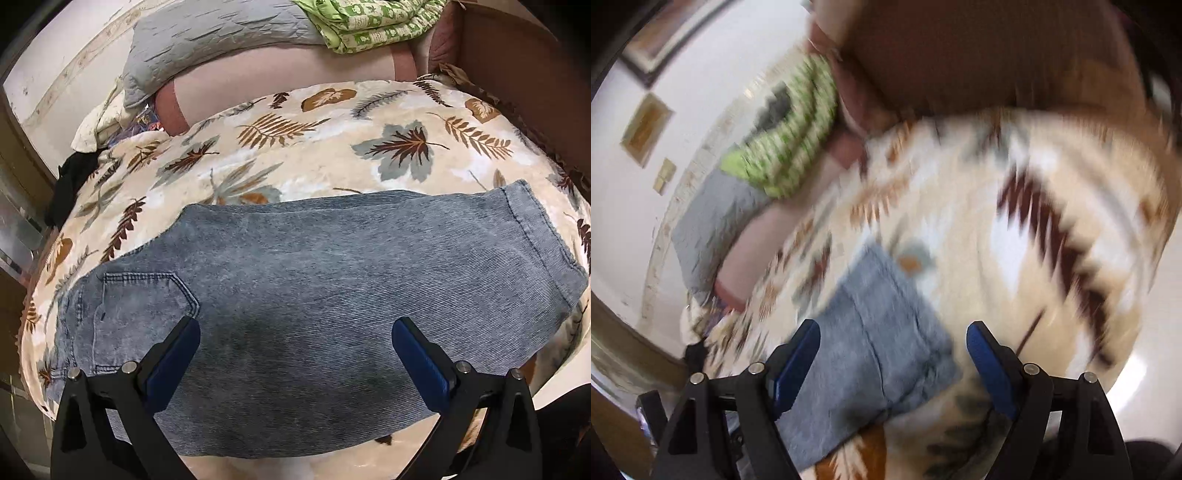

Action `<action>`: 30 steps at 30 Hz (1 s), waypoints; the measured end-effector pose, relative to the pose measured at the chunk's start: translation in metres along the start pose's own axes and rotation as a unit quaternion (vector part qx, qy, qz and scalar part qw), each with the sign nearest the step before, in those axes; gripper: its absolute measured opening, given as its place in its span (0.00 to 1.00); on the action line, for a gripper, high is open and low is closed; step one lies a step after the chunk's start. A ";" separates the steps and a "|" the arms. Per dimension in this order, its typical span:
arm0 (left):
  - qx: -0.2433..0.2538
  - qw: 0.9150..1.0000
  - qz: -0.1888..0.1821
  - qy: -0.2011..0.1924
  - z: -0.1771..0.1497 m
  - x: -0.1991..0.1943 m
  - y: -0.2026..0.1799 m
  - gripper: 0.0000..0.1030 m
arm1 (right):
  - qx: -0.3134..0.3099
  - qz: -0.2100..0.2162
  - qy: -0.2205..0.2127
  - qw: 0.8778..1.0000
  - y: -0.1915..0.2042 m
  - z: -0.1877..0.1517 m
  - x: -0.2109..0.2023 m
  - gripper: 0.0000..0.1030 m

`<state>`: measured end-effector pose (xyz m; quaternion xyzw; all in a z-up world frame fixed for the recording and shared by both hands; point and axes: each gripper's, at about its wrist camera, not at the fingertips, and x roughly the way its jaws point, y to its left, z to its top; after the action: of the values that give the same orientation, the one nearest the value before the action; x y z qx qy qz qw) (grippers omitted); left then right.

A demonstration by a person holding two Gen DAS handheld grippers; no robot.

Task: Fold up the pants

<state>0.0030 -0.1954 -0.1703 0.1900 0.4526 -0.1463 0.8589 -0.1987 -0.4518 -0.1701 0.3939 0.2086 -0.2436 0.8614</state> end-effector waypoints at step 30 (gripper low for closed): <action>-0.066 0.995 -0.025 0.075 -0.031 0.050 0.032 1.00 | -0.247 -0.061 0.207 0.945 0.073 -0.064 0.092 0.56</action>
<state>0.0216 -0.1564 -0.2219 0.1321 0.5287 -0.1230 0.8294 -0.0935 -0.3838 -0.2168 0.1970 0.4592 -0.1493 0.8532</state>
